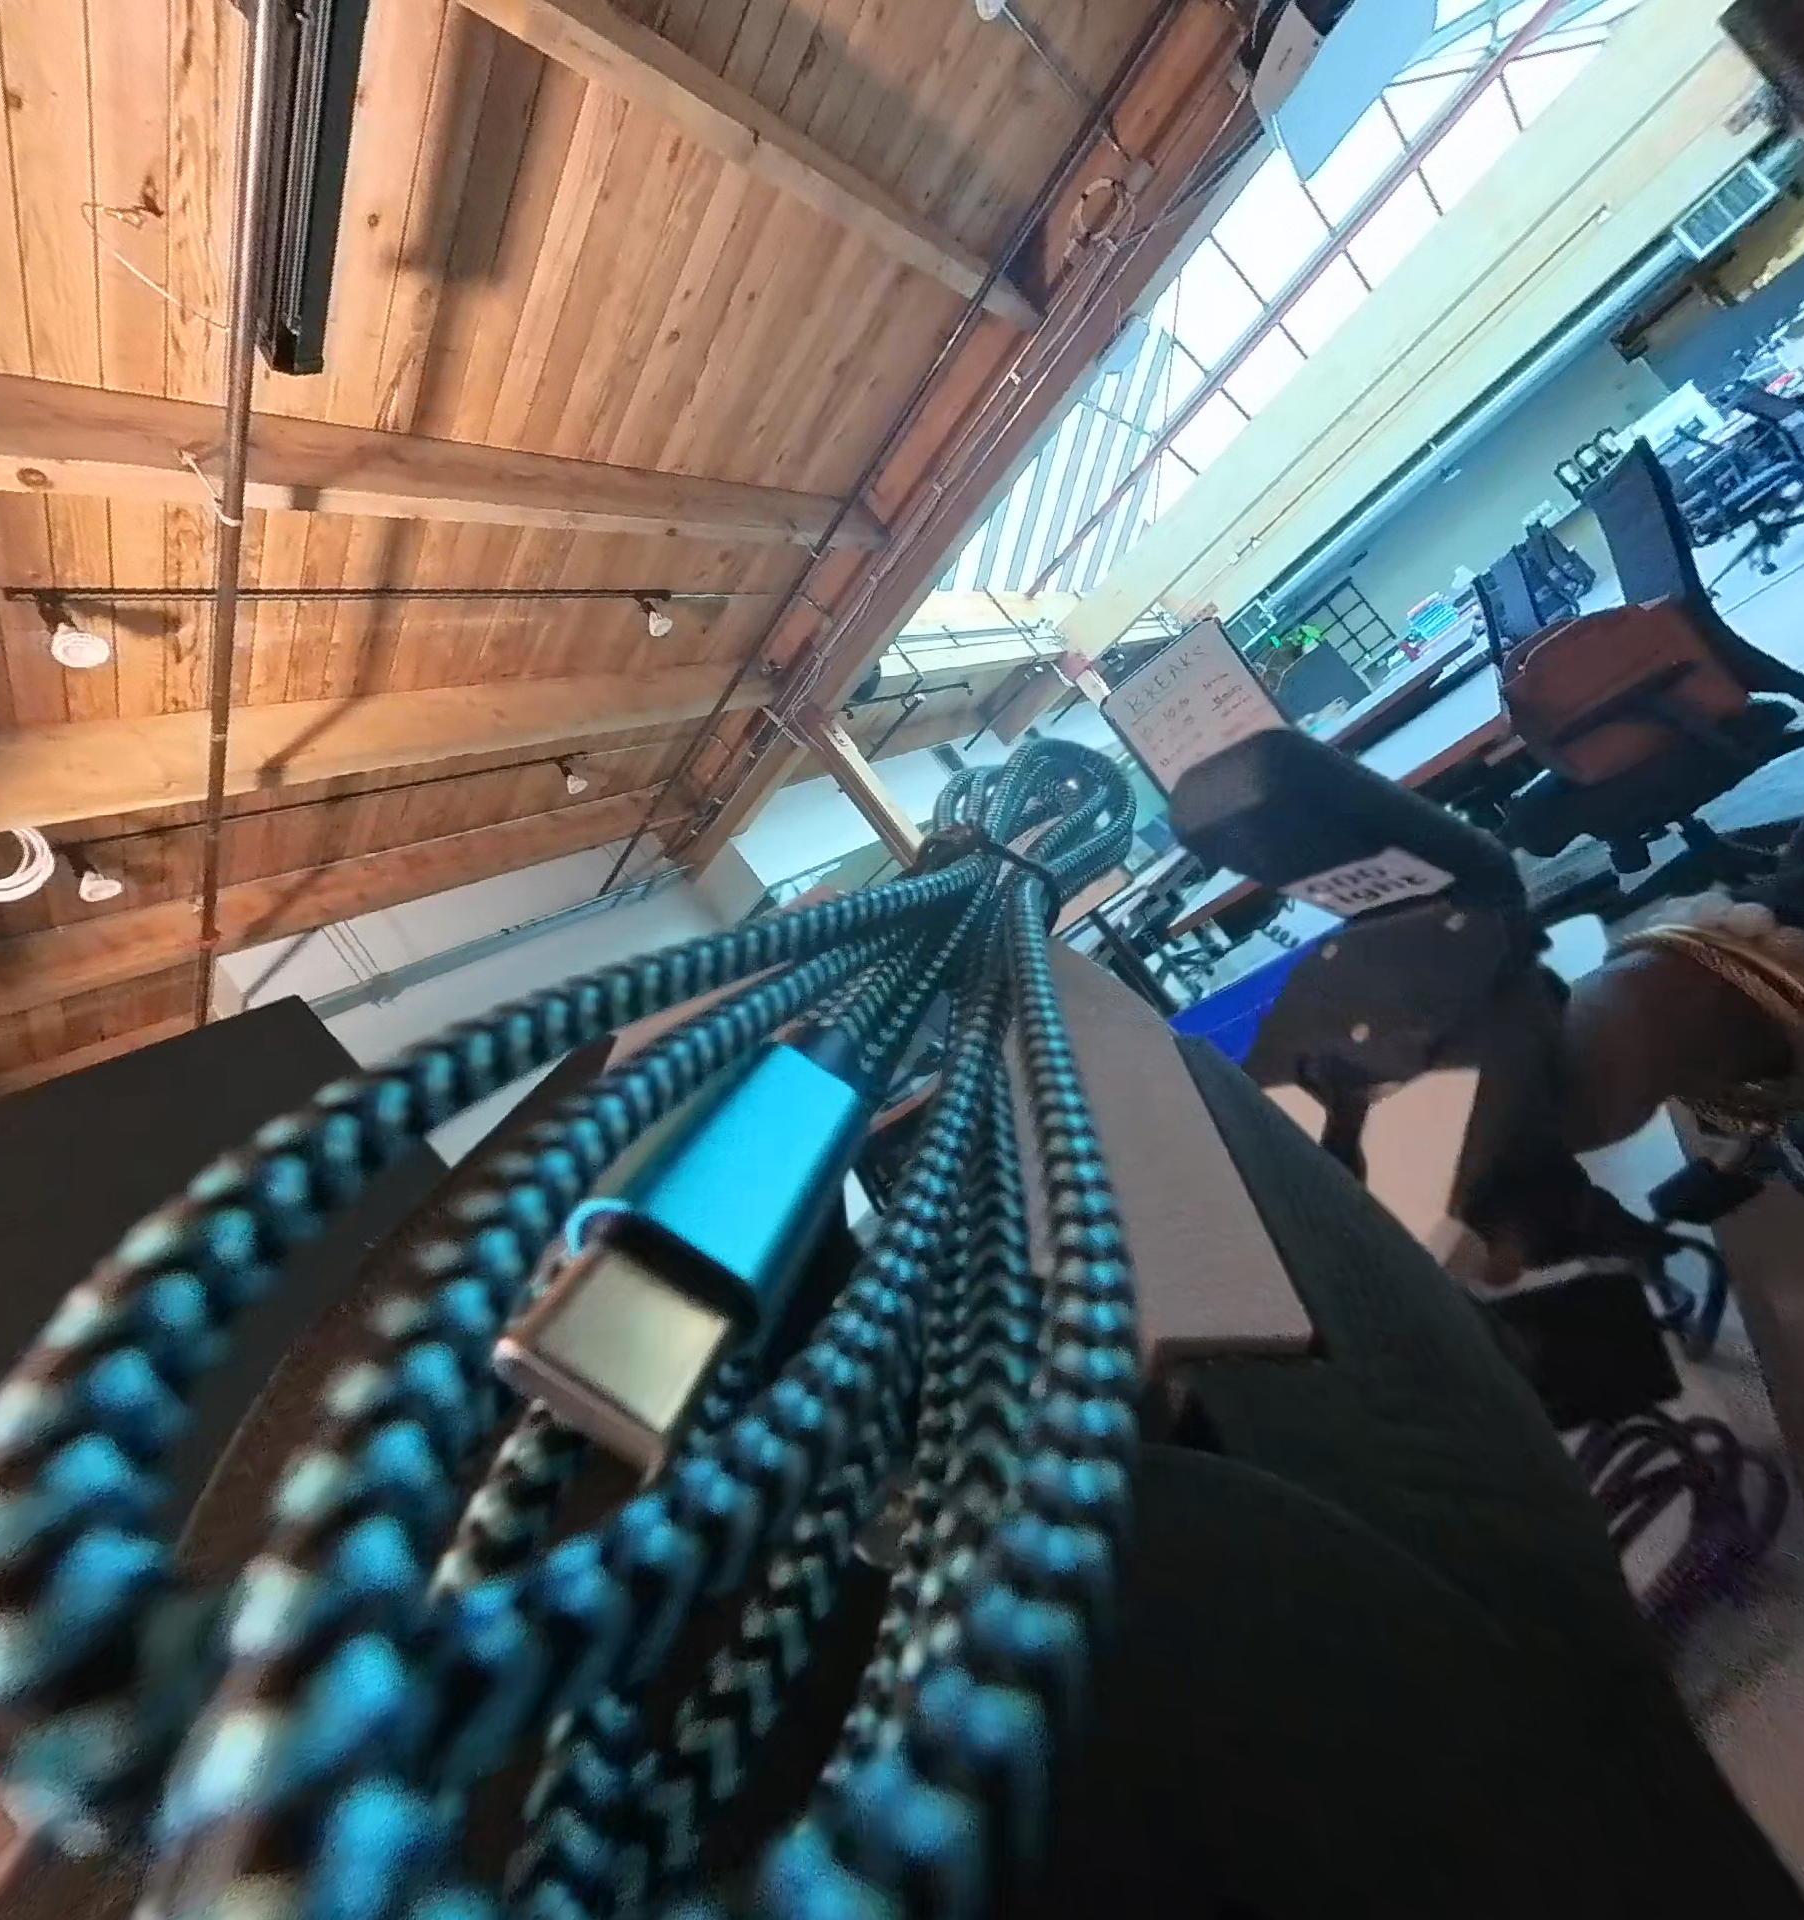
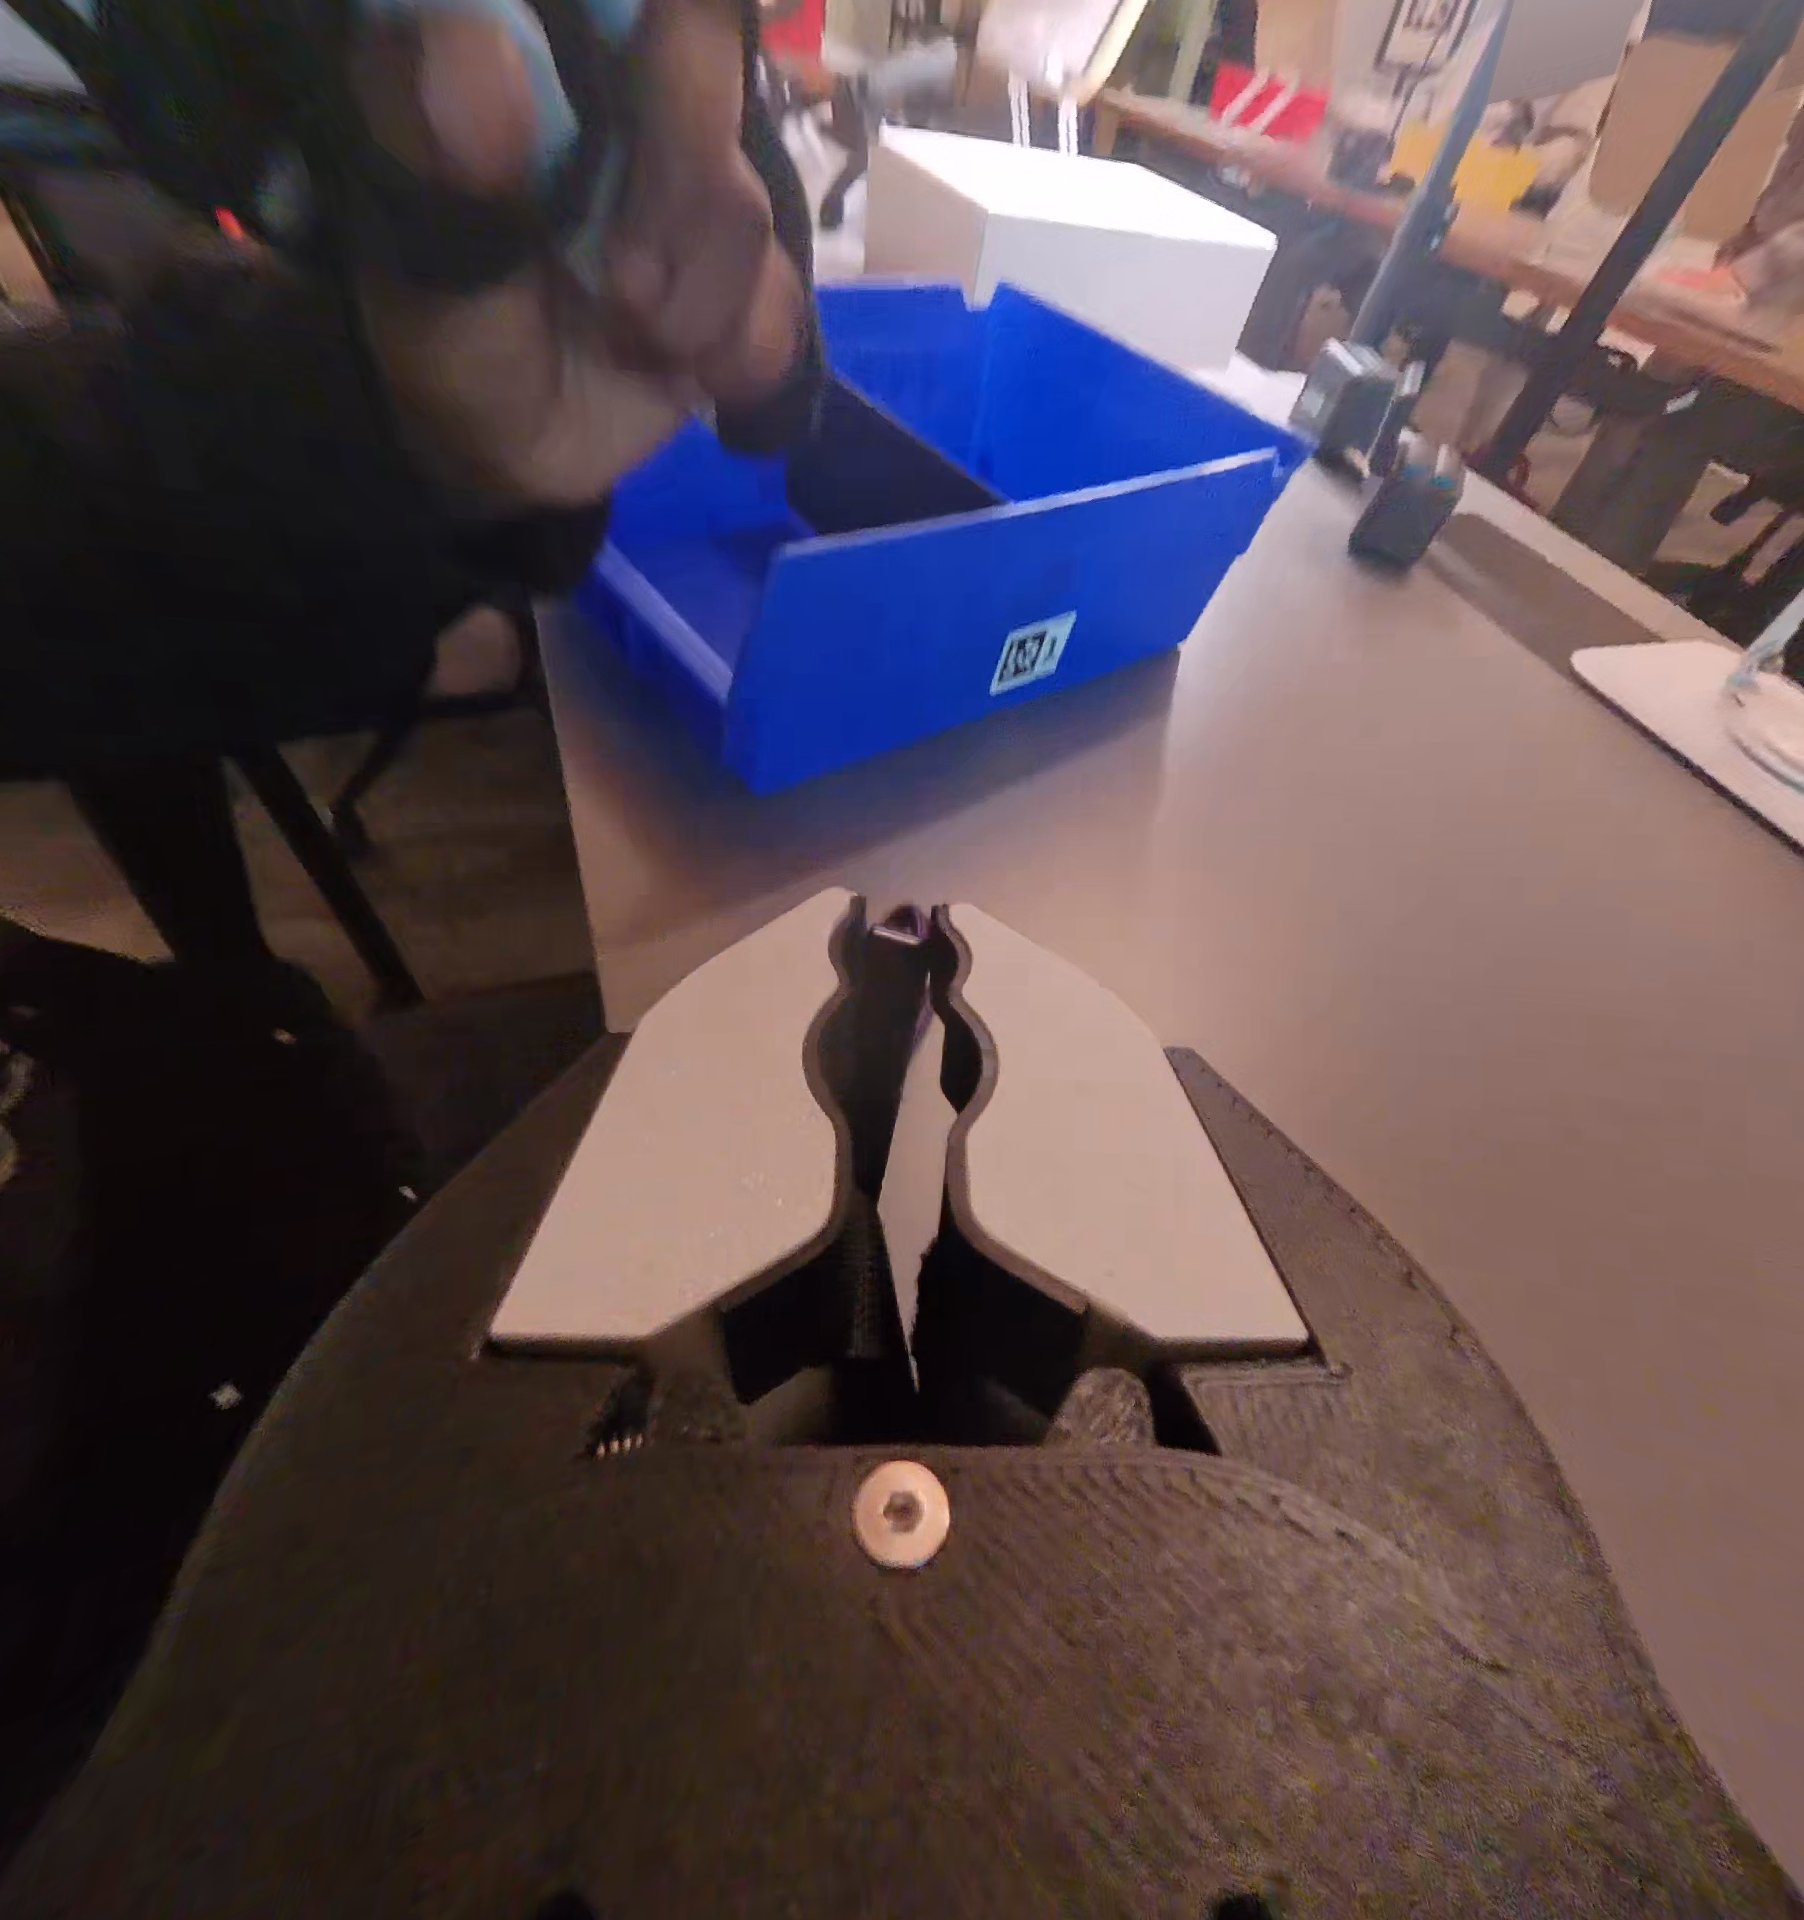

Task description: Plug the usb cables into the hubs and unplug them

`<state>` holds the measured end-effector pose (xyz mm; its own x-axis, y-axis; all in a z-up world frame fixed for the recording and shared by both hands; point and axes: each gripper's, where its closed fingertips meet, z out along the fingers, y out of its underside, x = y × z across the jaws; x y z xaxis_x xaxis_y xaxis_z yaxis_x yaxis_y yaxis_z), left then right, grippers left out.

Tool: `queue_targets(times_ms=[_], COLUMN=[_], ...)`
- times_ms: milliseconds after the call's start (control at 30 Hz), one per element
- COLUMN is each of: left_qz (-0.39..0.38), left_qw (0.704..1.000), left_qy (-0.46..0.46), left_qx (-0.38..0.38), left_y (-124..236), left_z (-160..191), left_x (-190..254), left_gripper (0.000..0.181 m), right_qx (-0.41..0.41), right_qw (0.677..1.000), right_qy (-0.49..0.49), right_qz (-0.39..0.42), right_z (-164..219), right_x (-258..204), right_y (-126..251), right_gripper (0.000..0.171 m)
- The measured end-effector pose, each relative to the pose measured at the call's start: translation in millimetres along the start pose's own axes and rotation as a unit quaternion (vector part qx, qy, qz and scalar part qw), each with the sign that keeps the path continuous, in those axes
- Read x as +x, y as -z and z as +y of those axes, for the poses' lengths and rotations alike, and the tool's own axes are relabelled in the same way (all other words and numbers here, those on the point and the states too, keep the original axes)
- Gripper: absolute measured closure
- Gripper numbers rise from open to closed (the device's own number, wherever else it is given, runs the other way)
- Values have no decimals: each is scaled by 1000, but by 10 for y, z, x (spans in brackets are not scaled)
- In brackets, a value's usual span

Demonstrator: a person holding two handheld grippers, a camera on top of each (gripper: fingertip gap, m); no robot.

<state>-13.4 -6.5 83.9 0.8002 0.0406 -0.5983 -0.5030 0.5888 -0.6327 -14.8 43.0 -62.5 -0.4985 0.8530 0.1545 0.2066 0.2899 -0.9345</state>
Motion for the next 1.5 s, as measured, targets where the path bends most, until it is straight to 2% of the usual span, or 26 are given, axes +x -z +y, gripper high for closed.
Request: queue_targets(times_ms=[133, 233, 367, 433, 500, 667, 733, 767, 800, 933, 1000, 1067, 1133, 1200, 1267, 1333, 1433, 1500], left_qz=[5, 5, 8, 9, 13, 22, 26, 28, 29, 36, 36, 27, 15, 3, -5, -10, 3, 40], left_qw=[1000, 1000, 1000, 1000, 1000, 999, 999, 999, 999, 999, 999, 999, 997, 993, 987, 980, 977, 987], left_qy=[-11, -13, -12, -13, -16, -23, -27, -30, -32, -28, -15, 19, 66, 105, 139, 177, 198, 142], left_qx=[4, 6, 5, 5, 4, -2, -6, -8, -9, -11, -6, 11, 38, 62, 83, 91, 81, 71], left_y=[-2, -2, -7, -10, -16, -25, -27, -29, -30, -31, -20, 7, 49, 90, 116, 122, 75, 4], left_z=[-56, -68, -57, -57, -61, -40, -25, -19, -16, -5, -22, -75, -139, -178, -193, -156, -52, -70], left_x=[16, 19, 29, 39, 56, 94, 109, 118, 126, 140, 109, 14, -108, -211, -274, -305, -134, 172], left_gripper=[180, 180, 180, 180, 180, 180, 180, 168, 180, 179, 180, 180, 180, 168, 167, 168, 166, 166], right_qx=[-69, -85, -172, -152, -135, -95, -89, -86, -85, -68, -6, 86, 195, 295, 350, 327, 256, 223], right_qw=[997, 996, 985, 988, 990, 994, 995, 996, 996, 998, 1000, 994, 965, 908, 836, 768, 764, 777], right_qy=[6, 4, -18, -37, -42, -46, -36, -28, -22, -1, -4, -48, -125, -193, -210, -195, -117, -95], right_qz=[20, 32, 17, -9, 0, -1, 7, 13, 18, 19, 5, -38, -125, -226, -366, -515, -580, -581], right_z=[282, 342, 711, 680, 614, 485, 466, 454, 440, 354, 144, -152, -463, -695, -792, -757, -678, -681], right_x=[56, 97, 47, -26, 30, 59, 77, 86, 92, 85, 88, 81, 39, -2, -188, -486, -945, -1138], right_y=[-131, -108, -119, -127, -107, -53, -43, -40, -38, 9, 113, 314, 599, 909, 1218, 1469, 1497, 1419], right_gripper=[161, 159, 147, 153, 157, 149, 159, 159, 159, 160, 161, 161, 161, 161, 161, 161, 161, 161])
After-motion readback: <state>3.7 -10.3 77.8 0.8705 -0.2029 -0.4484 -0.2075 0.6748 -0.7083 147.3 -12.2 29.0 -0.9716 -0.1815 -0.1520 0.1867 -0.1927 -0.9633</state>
